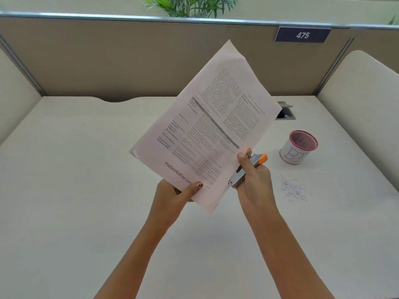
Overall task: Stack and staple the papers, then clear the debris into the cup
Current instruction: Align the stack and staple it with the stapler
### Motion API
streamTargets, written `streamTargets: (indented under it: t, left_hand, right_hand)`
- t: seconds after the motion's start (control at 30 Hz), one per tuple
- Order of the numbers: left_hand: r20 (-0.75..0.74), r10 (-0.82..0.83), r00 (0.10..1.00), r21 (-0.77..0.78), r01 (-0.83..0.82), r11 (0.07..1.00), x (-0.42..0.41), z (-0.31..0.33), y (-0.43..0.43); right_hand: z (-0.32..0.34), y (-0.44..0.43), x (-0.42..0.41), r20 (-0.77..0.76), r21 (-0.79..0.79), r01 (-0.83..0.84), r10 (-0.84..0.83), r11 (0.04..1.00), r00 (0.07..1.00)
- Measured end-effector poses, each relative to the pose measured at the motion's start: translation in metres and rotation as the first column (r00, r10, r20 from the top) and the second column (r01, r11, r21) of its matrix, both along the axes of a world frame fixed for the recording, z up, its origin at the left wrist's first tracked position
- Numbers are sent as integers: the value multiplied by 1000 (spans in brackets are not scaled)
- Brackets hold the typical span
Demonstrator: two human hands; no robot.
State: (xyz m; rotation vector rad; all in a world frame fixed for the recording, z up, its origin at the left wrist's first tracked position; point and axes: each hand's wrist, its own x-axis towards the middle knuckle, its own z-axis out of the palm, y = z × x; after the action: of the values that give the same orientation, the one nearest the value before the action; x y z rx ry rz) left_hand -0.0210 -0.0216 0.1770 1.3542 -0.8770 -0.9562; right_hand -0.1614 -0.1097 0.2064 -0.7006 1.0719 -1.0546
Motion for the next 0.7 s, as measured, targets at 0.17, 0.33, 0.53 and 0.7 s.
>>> streamTargets:
  t: [0.17, 0.33, 0.53, 0.7]
  left_hand:
    - [9, 44, 999, -8, -43, 999, -3, 0, -1]
    - [17, 118, 993, -19, -118, 993, -2, 1, -2]
    - [-28, 186, 982, -31, -187, 982, 2, 2, -1]
    - [-69, 199, 978, -43, -202, 978, 1, 5, -1]
  right_hand:
    - [2, -2, 0, -16, -21, 3, -3, 1000, 1000]
    - [-5, 6, -6, -79, -21, 20, -21, 1000, 997]
    - [-14, 28, -25, -360, 43, -275, 272, 960, 892]
    - [-14, 44, -37, -223, 142, -485, 505, 863, 834]
